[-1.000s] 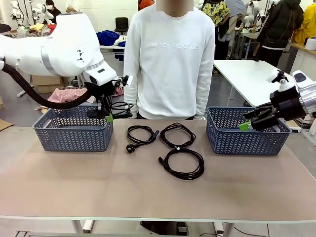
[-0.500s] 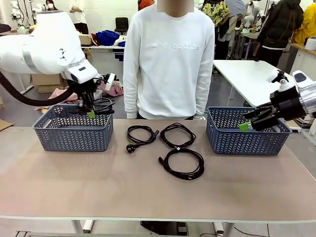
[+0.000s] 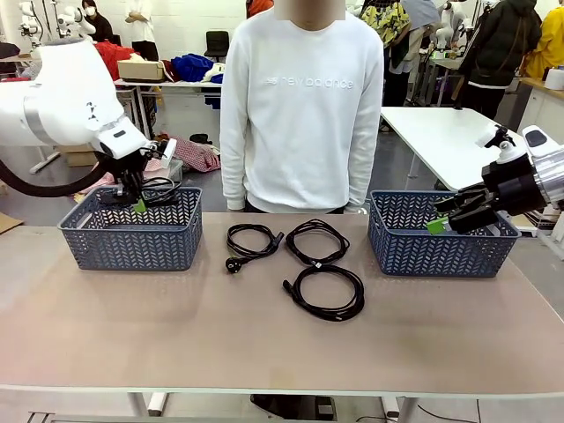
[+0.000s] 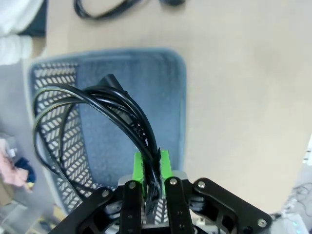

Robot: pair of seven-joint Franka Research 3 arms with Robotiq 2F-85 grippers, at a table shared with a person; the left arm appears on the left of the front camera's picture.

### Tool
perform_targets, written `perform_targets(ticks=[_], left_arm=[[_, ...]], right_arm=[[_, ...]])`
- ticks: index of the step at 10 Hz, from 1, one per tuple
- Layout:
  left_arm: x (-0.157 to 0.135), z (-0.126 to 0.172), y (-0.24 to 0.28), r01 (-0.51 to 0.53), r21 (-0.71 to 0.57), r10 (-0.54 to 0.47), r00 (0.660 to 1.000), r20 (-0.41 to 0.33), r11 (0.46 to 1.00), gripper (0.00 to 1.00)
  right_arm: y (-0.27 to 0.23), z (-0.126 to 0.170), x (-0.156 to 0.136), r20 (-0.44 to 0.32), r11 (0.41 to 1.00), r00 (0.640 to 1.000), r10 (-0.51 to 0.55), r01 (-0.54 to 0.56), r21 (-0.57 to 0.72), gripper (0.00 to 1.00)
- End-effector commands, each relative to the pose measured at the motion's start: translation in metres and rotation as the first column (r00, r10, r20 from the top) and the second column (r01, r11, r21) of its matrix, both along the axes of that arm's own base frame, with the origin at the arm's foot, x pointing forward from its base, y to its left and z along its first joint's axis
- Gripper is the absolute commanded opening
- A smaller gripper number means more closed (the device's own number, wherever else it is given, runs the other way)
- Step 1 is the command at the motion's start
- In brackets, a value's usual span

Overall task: Organize the cables according to human instructions.
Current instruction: Pick up a bundle of cables and place it in the basket indicated by the human.

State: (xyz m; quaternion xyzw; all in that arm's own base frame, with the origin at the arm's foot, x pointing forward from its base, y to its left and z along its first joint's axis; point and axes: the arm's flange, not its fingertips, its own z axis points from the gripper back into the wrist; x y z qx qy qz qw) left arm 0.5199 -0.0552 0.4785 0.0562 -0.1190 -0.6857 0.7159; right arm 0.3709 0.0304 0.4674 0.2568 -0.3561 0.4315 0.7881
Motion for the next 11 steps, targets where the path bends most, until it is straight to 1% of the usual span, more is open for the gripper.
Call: perform_targets(ticks=[1,6,8,9,10,11], left_arm=[[0.016,-0.003,0.01,-0.002,0.024,0.001,1.0,0.011,1.0,0.15],[0.037,-0.027,0.017,-0.035,0.01,0.034,0.999,0.011,0.999,0.15],[0.042,-0.033,0.018,-0.031,0.007,0.031,0.999,0.006,0.999,0.15],[0.043,-0.035,0.018,-0.028,0.002,0.028,1.0,-0.008,1.0,0.22],[0.043,-0.034,0.018,-0.018,-0.005,0.018,1.0,-0.012,1.0,0.35],[0.043,-0.034,0.018,-0.014,-0.012,0.014,1.0,-0.015,1.0,0.41]], right_arm=[[0.001,-0.002,0.005,0.035,1.0,0.999,0.015,-0.016,0.019,1.0],[0.001,-0.002,0.005,0.035,1.0,0.999,0.015,-0.016,0.019,1.0],[0.001,-0.002,0.005,0.035,1.0,0.999,0.015,-0.016,0.019,1.0],[0.001,-0.002,0.005,0.035,1.0,0.999,0.015,-0.016,0.019,1.0],[0.001,-0.002,0.005,0.035,1.0,0.999,0.015,-0.016,0.019,1.0],[0.001,-0.002,0.005,0.035,1.0,0.999,0.015,-0.016,0.019,1.0]])
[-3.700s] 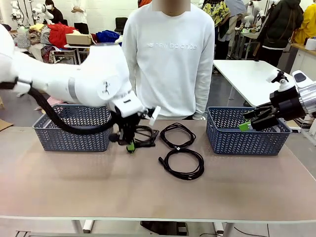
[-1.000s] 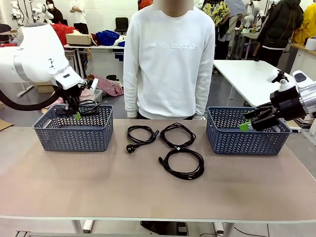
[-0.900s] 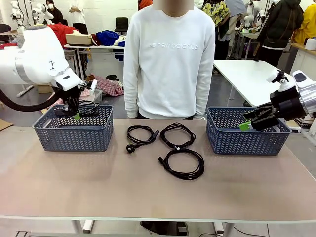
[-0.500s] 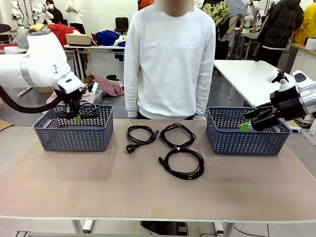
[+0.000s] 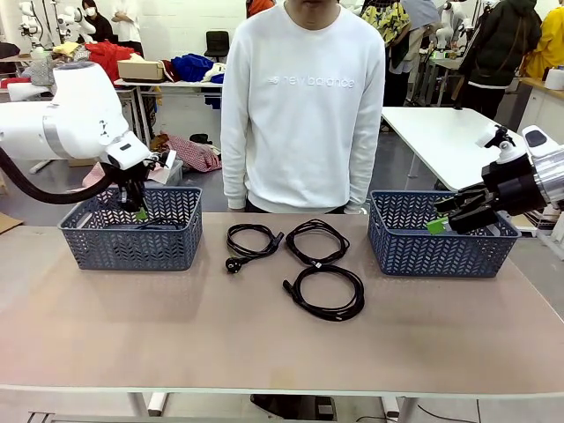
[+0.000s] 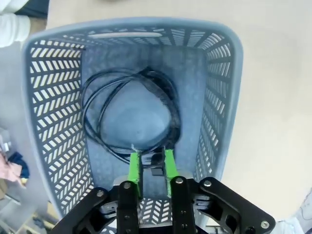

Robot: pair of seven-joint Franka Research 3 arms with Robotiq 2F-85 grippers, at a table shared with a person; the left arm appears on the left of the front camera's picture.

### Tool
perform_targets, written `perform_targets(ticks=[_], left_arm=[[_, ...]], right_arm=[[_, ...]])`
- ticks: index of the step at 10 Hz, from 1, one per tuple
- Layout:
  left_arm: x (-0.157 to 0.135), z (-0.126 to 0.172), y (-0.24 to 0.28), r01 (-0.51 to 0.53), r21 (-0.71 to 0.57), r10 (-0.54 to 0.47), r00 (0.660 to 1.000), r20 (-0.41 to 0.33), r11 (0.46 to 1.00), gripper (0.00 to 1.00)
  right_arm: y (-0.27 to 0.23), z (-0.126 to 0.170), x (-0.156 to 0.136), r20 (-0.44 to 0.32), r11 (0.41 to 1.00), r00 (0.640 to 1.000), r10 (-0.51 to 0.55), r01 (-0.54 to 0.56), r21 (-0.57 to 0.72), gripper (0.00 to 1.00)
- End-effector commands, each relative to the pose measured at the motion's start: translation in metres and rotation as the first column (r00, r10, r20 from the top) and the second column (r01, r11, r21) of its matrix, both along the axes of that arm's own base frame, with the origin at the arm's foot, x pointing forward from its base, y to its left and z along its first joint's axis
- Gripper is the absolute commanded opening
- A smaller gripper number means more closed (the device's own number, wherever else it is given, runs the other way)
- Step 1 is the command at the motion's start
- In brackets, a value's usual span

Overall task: Organize the cables according to human instructions.
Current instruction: Pick up a bundle of cables and place it in the basket indicated by the human.

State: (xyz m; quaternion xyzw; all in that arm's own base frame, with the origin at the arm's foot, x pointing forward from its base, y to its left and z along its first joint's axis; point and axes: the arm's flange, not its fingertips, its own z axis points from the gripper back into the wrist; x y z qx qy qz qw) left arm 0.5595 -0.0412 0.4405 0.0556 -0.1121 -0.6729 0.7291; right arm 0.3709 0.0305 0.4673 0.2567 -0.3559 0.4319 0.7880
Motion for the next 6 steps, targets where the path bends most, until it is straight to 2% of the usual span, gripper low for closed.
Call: perform_targets(ticks=[1,2,5,6], left_arm=[[0.002,0.007,0.003,0.029,-0.021,-0.03,1.0,-0.008,0.999,0.54],[0.002,0.012,0.0,0.033,-0.019,-0.033,0.999,-0.018,0.999,0.61],[0.002,0.019,-0.002,0.048,-0.044,-0.051,0.996,-0.076,0.998,0.93],[0.002,0.02,-0.003,0.056,-0.055,-0.061,0.993,-0.096,0.997,1.0]], right_arm=[[0.001,-0.002,0.005,0.035,1.0,0.999,0.014,-0.015,0.02,1.0],[0.001,-0.002,0.005,0.035,1.0,0.999,0.014,-0.015,0.02,1.0],[0.001,-0.002,0.005,0.035,1.0,0.999,0.014,-0.015,0.02,1.0],[0.001,-0.002,0.005,0.035,1.0,0.999,0.014,-0.015,0.02,1.0]])
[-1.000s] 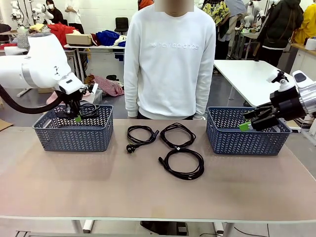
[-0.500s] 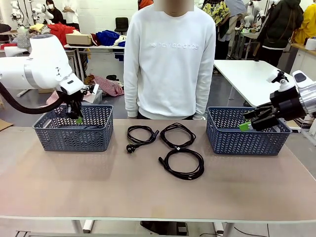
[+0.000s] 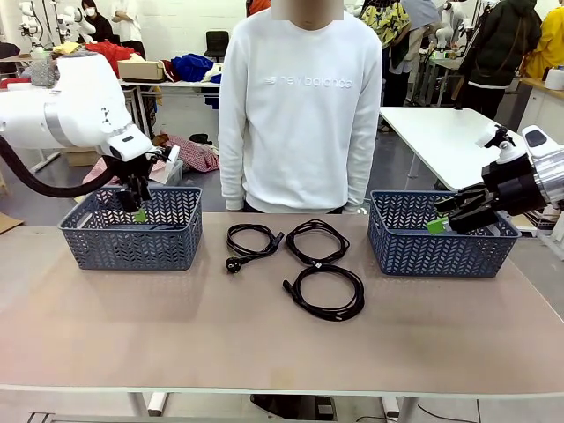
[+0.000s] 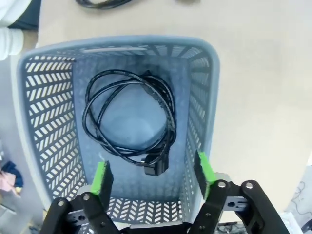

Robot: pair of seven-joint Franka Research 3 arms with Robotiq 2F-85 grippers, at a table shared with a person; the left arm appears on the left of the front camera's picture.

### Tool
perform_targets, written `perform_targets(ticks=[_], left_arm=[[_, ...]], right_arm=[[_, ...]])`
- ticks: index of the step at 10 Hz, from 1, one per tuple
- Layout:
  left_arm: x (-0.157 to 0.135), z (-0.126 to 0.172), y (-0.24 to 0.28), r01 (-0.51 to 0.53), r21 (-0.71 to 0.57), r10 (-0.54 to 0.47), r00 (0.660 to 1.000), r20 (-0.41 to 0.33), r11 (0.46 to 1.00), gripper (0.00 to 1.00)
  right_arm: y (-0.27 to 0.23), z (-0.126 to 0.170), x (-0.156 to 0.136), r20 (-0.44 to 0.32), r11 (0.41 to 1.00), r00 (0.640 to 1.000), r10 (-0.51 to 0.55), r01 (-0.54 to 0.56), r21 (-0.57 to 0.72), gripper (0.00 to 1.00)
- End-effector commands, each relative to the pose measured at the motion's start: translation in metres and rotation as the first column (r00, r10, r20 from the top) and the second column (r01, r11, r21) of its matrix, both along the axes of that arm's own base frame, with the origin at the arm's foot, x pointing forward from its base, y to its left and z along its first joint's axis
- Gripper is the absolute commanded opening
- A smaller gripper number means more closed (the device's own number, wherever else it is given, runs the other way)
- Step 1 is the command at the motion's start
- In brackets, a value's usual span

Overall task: Organize the cables according to human instructions.
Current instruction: Pick up a bundle of cables and place it in the basket indicated by the human.

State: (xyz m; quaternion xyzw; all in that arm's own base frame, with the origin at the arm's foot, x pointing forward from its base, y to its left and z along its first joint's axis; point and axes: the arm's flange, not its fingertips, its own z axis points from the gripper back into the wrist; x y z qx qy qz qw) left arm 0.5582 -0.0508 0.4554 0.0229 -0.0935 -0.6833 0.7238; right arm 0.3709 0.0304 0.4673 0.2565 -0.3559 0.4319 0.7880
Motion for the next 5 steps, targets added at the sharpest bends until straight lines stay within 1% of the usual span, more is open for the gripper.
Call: perform_targets(ticks=[1,4,5], left_arm=[[0.0022,0.0059,0.0042,0.044,-0.044,-0.047,0.997,-0.06,0.998,1.0],[0.0002,0.0057,0.003,0.043,-0.046,-0.047,0.995,-0.089,0.998,1.0],[-0.0002,0.0035,0.0036,0.022,-0.051,-0.026,0.997,-0.066,0.998,1.0]], right_arm=[[0.0006,-0.0021,0.0047,0.034,1.0,0.999,0.014,-0.015,0.02,1.0],[0.0006,-0.0021,0.0047,0.034,1.0,0.999,0.014,-0.015,0.02,1.0],[0.0006,-0.0021,0.0047,0.034,1.0,0.999,0.014,-0.015,0.02,1.0]])
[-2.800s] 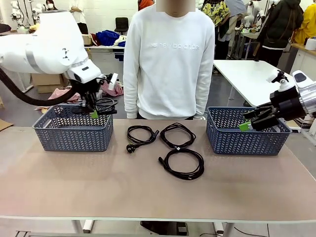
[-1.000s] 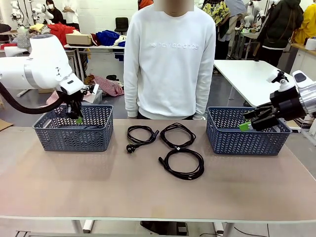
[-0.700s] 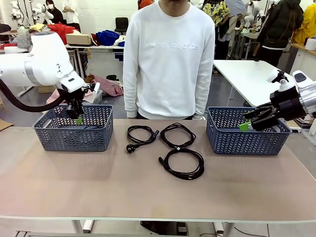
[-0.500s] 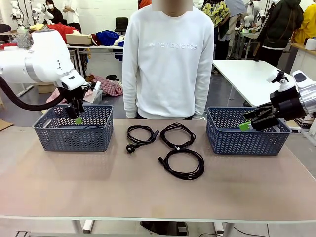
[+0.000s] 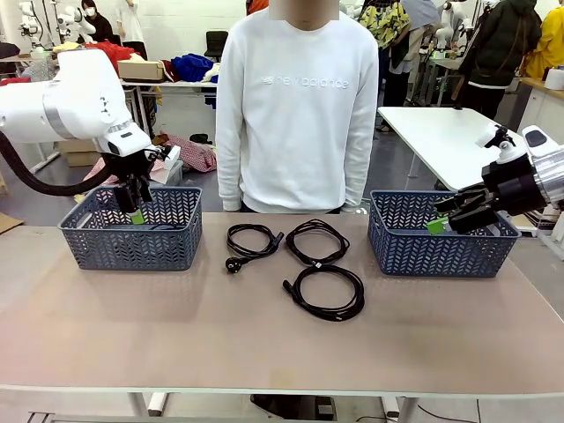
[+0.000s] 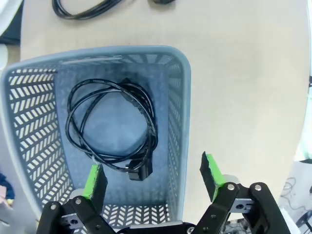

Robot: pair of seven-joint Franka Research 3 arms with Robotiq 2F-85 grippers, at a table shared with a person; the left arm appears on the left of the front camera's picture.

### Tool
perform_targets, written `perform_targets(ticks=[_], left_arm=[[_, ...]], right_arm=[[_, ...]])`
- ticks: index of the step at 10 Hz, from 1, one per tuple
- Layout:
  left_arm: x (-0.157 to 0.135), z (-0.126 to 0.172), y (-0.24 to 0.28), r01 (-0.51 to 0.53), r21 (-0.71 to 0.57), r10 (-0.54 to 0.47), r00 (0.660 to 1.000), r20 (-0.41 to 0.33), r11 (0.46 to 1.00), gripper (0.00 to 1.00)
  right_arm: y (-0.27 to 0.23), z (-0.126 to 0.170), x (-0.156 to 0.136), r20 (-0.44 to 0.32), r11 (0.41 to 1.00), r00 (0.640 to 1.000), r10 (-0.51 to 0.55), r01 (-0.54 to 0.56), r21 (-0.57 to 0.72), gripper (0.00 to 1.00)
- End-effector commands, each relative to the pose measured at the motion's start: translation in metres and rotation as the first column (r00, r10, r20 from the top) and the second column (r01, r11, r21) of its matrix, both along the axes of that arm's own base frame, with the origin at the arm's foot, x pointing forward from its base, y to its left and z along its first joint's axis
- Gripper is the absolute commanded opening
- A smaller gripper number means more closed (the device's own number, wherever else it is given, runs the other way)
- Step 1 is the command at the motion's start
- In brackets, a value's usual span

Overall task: Organize the cables according to human instructions.
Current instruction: Pick up a bundle of cables and place it in the basket indicated by the human.

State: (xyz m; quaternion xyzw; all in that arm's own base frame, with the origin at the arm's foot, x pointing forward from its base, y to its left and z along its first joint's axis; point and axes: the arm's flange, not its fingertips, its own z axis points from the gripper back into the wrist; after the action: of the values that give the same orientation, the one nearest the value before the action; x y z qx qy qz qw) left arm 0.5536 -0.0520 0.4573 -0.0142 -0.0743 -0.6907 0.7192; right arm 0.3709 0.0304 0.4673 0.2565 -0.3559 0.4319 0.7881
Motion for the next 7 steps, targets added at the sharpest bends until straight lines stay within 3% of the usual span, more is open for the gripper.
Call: perform_targets(ticks=[1,5,7], left_arm=[[0.004,0.001,0.004,-0.032,-0.035,0.031,0.999,-0.005,0.999,1.0],[0.0,0.0,0.0,-0.005,-0.006,0.005,1.0,-0.001,1.0,1.0],[-0.013,0.002,-0.018,-0.058,-0.109,0.06,0.998,0.017,0.992,1.0]], right_arm=[[0.001,-0.002,0.005,0.034,1.0,0.999,0.014,-0.015,0.02,1.0],[0.001,-0.002,0.005,0.034,1.0,0.999,0.014,-0.015,0.02,1.0],[0.001,-0.002,0.005,0.034,1.0,0.999,0.014,-0.015,0.02,1.0]])
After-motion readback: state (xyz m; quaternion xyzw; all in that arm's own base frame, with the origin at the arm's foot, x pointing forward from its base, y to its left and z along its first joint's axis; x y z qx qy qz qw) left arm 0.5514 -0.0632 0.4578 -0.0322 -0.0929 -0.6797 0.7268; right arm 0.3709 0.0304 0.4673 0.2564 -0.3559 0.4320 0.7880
